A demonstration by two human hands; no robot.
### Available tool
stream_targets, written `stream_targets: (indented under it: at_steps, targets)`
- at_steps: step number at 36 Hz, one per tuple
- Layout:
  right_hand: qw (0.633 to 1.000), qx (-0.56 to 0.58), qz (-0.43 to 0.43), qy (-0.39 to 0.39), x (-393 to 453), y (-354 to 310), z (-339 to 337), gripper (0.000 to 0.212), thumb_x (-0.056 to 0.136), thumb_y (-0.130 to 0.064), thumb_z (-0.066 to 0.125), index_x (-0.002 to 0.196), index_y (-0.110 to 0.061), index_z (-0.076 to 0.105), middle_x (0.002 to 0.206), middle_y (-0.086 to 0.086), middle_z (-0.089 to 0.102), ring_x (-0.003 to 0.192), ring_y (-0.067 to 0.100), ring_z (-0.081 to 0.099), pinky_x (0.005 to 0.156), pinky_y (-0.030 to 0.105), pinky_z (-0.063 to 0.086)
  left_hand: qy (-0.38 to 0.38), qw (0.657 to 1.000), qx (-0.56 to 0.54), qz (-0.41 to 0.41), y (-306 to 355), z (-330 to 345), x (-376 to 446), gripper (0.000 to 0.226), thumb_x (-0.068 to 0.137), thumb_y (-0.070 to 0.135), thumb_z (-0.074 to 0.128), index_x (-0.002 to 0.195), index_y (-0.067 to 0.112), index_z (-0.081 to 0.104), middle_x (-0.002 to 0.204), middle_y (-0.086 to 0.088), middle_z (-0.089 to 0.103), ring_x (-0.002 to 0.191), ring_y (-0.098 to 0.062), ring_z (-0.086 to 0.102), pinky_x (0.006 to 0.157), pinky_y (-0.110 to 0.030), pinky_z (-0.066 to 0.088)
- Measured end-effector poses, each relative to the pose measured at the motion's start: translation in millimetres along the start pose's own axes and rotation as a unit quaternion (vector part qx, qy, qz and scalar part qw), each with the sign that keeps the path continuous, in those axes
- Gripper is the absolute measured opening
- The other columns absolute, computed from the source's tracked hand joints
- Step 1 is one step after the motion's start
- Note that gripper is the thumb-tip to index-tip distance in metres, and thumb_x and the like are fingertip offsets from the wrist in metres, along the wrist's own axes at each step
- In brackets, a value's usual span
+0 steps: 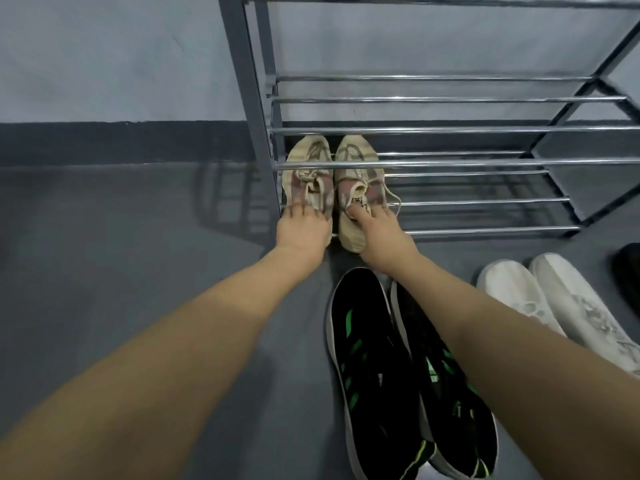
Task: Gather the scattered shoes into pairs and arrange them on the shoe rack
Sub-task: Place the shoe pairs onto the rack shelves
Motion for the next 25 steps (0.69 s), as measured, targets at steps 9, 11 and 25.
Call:
stream_targets:
  at_steps: [9,11,25]
  targets:
    - [0.999,-0.022,-0.014,0.022,-4,-13,4,0.057,0.076,0.001,0.054,0.126,-0.02,0.037,0.124,0.004,0.046,0.12,0.027,0.039,0.074,0.044,0.044,0.009,1.0,0.024,0.015,-2,-3,7,0.041,0.094,0.009,0.047,0.133,-0.001,0.038,0.134,-0.022,0.045,0.123,-0.036,0.045,0.088,-0.04,0.046]
    - [0.999,-0.014,-0.021,0.028,-4,-13,5,0.057,0.075,0.002,0.055,0.125,-0.019,0.038,0.124,0.004,0.047,0.121,0.027,0.039,0.073,0.042,0.044,0.023,0.998,0.046,0.027,-2,-2,7,0.04,0.095,0.009,0.044,0.132,-0.003,0.037,0.132,-0.024,0.046,0.121,-0.037,0.047,0.086,-0.04,0.047]
    - [0.999,-0.017,-0.024,0.011,-3,-13,8,0.063,0.079,0.003,0.054,0.133,-0.022,0.033,0.133,0.006,0.042,0.125,0.028,0.039,0.091,0.048,0.045,0.049,0.999,-0.012,0.006,-3,12,-4,0.044,0.098,0.016,0.034,0.14,0.004,0.025,0.144,-0.019,0.031,0.136,-0.036,0.025,0.115,-0.041,0.017]
Point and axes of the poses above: each hand's wrist, its own x-axis towards the middle knuckle, its own z-axis out of the palm, y = z × x, the point moved 2 cm from there along x, towards the middle knuckle
